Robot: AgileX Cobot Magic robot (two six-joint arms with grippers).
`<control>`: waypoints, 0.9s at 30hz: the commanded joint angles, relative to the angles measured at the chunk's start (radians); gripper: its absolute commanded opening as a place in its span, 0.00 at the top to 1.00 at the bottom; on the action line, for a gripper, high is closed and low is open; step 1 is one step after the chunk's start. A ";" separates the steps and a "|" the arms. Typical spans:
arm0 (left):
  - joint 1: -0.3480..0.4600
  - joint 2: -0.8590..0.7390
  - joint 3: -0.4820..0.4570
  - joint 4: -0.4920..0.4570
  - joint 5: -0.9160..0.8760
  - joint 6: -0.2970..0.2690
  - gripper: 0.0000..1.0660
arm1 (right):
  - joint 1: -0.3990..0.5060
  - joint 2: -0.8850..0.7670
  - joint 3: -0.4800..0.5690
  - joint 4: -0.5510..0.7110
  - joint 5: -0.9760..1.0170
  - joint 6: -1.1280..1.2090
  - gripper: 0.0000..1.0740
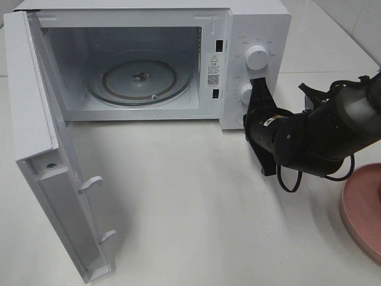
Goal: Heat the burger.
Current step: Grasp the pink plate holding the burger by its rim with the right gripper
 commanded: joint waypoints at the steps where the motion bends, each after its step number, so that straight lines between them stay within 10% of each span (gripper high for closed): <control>1: -0.002 -0.016 -0.001 0.000 -0.011 -0.005 0.06 | -0.006 -0.055 0.032 -0.033 0.051 -0.074 1.00; 27: -0.002 -0.016 -0.001 0.000 -0.011 -0.005 0.06 | -0.209 -0.399 0.084 -0.116 1.026 -1.144 0.93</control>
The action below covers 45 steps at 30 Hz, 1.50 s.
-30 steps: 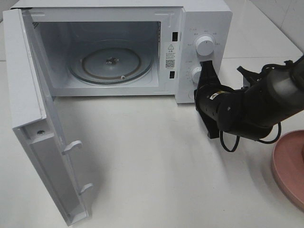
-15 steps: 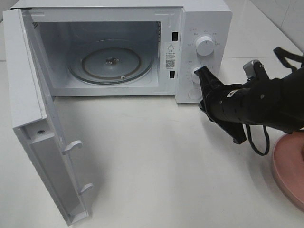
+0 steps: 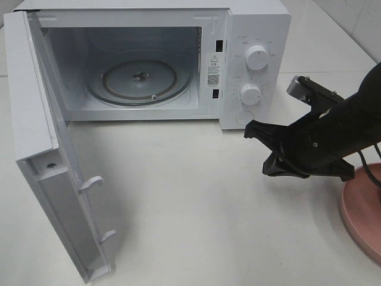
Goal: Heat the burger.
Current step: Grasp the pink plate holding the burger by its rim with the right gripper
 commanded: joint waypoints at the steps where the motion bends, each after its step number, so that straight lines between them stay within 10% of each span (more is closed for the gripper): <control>1: -0.002 -0.016 -0.001 0.000 -0.011 -0.005 0.06 | -0.019 -0.042 -0.010 -0.093 0.146 -0.070 0.93; 8: -0.002 -0.016 -0.001 0.000 -0.011 -0.005 0.06 | -0.019 -0.113 -0.057 -0.300 0.290 -0.037 0.80; 18: -0.002 -0.016 -0.001 0.000 -0.011 -0.005 0.06 | -0.019 -0.210 -0.107 -0.506 0.503 -0.015 0.04; 45: -0.002 -0.016 -0.001 0.000 -0.011 -0.005 0.06 | -0.020 -0.050 -0.107 -0.726 0.530 0.146 0.20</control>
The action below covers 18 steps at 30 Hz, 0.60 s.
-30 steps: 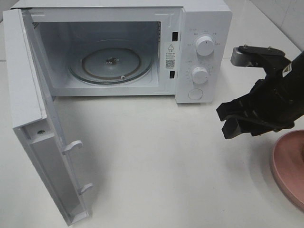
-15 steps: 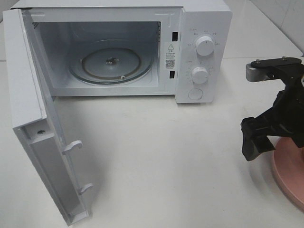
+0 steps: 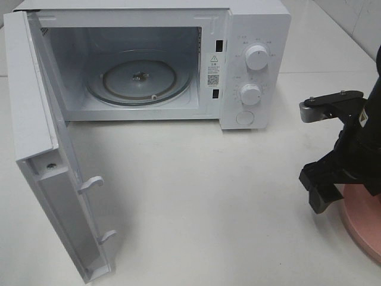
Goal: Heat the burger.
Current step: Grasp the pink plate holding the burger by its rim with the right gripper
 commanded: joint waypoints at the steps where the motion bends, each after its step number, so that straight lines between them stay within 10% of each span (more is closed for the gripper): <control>1: -0.002 -0.016 -0.001 0.000 -0.011 -0.005 0.06 | -0.003 0.020 -0.006 -0.012 -0.019 0.010 0.20; 18: -0.002 -0.016 -0.001 0.000 -0.011 -0.005 0.06 | -0.085 0.072 0.164 -0.020 -0.242 0.005 0.22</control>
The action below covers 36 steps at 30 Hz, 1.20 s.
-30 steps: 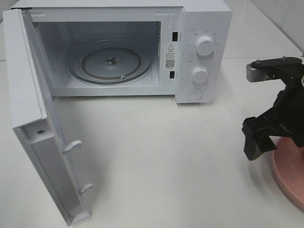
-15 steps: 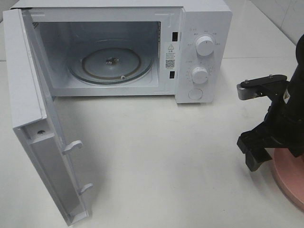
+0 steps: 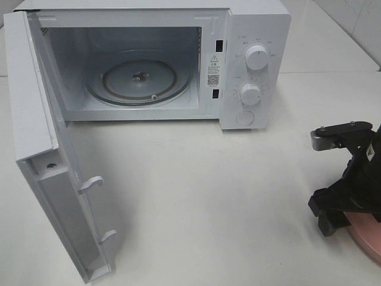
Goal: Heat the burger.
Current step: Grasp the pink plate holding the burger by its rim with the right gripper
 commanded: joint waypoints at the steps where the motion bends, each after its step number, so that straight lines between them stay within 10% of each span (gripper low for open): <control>1: -0.002 -0.016 -0.001 0.000 -0.011 -0.005 0.06 | -0.004 0.011 0.013 -0.006 -0.033 0.005 0.22; 36: -0.002 -0.016 -0.001 0.000 -0.011 -0.005 0.06 | -0.004 0.104 0.012 -0.076 -0.077 0.047 0.30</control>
